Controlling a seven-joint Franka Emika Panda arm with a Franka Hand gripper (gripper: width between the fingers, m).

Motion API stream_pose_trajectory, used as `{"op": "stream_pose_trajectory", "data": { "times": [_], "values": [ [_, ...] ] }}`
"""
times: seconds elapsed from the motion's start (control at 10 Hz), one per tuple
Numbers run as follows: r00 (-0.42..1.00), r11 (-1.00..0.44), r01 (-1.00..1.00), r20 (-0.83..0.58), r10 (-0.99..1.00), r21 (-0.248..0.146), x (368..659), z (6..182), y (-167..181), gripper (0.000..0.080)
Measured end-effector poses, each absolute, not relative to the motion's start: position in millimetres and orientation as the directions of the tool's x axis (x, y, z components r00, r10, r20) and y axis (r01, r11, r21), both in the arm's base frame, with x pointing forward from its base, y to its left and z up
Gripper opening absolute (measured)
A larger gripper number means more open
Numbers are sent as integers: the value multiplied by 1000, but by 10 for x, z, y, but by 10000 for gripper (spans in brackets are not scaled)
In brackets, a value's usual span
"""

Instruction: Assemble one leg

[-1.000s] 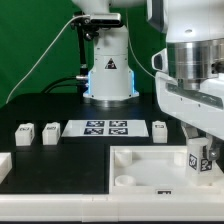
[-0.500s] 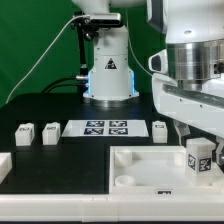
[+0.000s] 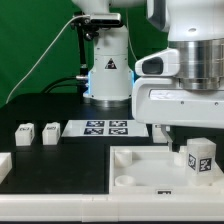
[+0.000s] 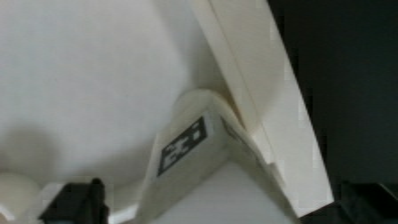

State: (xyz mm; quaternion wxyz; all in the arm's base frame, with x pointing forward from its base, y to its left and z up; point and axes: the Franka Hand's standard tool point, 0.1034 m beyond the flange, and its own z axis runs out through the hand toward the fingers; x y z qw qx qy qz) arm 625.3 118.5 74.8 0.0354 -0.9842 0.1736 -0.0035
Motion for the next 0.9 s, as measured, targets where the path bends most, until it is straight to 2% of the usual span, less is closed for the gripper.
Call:
{"op": "stream_pose_trajectory", "data": {
  "times": [0.2,0.5,0.7,0.9],
  "values": [
    [997,-996,-75,3,-75,-58,6276,728,1181,649],
    [979,-978,204,17,203,-52,6276,720,1143,649],
    [985,-984,171,16,170,-54,6278,721,1147,649],
    [985,-984,171,16,170,-54,6278,721,1146,398]
  ]
}}
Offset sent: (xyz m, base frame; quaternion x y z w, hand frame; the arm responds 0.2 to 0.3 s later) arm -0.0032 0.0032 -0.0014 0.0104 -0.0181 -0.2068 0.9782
